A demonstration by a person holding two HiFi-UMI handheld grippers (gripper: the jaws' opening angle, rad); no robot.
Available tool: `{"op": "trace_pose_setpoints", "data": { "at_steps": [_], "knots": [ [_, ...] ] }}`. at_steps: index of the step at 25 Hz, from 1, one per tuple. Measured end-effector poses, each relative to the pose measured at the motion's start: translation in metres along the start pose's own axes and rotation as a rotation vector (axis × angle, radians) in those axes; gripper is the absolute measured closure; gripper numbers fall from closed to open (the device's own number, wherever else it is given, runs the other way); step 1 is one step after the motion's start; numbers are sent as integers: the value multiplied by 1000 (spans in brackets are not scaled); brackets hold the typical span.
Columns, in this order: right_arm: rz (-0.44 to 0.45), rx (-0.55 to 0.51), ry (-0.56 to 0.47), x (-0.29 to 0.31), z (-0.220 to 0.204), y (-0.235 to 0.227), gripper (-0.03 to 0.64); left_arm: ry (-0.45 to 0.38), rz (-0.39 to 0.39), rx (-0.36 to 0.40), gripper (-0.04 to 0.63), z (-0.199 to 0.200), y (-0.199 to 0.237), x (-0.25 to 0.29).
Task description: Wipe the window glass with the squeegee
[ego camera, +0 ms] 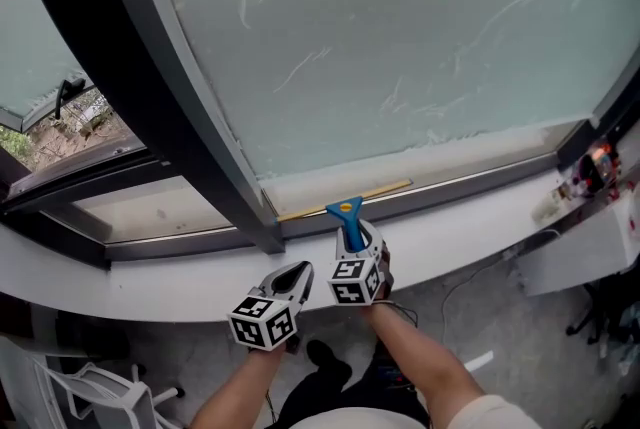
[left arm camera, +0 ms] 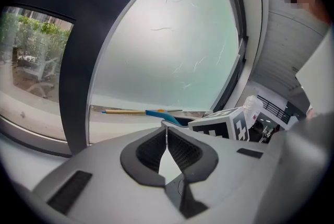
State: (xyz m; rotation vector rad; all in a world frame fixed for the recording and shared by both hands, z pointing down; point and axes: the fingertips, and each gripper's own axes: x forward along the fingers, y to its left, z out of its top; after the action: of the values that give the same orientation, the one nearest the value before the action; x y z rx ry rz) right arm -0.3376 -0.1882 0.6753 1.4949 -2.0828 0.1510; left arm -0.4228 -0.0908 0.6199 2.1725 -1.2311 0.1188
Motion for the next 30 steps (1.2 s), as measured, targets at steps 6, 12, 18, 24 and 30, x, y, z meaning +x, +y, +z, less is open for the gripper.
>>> {"op": "trace_pose_setpoints", "data": {
  "at_steps": [6, 12, 18, 24, 30],
  "knots": [
    [59, 7, -1, -33, 2, -19, 462, -29, 19, -2, 561, 9, -25, -2],
    [165, -17, -31, -62, 10, -62, 462, -85, 52, -6, 561, 23, -67, 13],
    [202, -97, -87, -89, 35, -140, 462, -171, 78, 3, 561, 45, -132, 48],
    [233, -133, -166, -111, 66, -210, 462, -252, 90, 24, 561, 70, -199, 82],
    [235, -121, -215, -129, 85, -252, 462, -272, 85, 66, 561, 91, -241, 92]
  ]
}}
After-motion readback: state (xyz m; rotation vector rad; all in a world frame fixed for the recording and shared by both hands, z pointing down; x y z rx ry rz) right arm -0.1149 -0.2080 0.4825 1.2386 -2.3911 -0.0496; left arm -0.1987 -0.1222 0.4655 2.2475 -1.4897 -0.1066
